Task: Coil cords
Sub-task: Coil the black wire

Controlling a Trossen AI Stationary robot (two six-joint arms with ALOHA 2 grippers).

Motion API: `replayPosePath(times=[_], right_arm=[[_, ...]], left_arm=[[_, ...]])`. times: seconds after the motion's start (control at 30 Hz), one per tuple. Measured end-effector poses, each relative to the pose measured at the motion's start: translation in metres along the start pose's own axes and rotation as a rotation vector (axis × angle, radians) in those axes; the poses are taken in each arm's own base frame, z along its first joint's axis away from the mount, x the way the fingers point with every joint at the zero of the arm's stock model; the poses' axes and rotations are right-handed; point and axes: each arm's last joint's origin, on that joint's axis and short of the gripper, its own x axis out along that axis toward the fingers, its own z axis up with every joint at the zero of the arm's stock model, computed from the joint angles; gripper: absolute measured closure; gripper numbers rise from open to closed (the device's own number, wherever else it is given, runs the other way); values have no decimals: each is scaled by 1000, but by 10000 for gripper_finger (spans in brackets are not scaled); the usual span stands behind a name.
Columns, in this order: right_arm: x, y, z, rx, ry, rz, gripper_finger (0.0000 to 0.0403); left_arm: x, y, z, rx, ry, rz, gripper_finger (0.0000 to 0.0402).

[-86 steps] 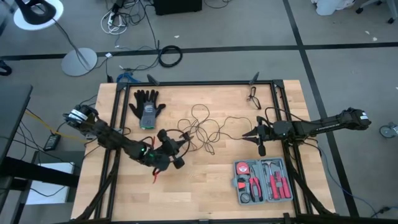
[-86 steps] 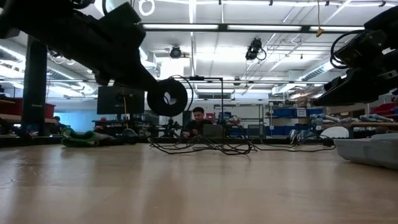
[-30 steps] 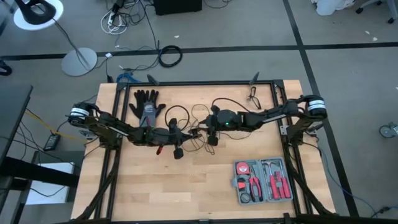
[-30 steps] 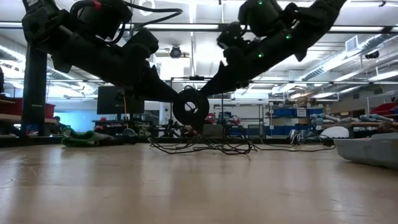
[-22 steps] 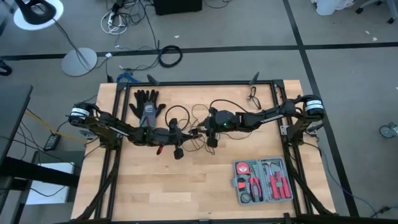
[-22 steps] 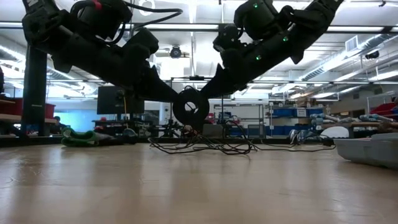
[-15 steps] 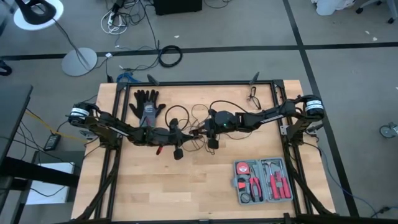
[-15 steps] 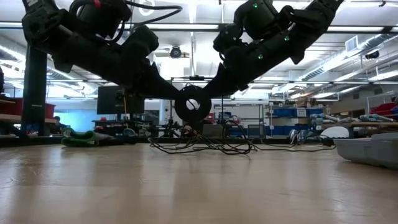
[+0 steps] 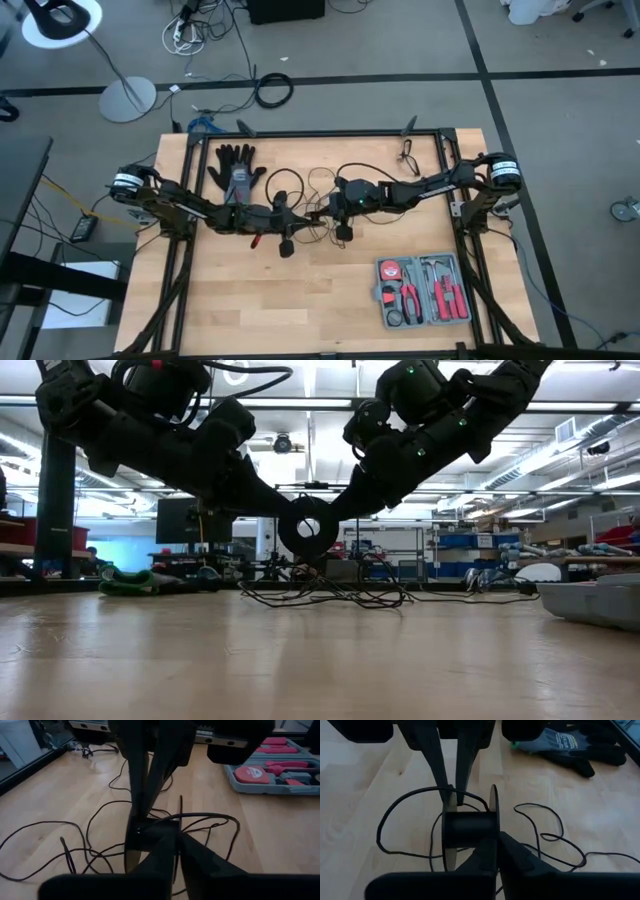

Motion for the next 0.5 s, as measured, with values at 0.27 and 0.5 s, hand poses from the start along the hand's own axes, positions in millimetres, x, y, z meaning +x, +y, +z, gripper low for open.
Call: replayPosePath(times=[0.27, 0.5], right_arm=[[0, -1, 0, 0, 2, -19, 401], [0, 0, 0, 2, 1, -18, 401]], left_arm=[[-5, 1, 4, -13, 19, -7, 331], [-26, 5, 14, 5, 87, -2, 331]])
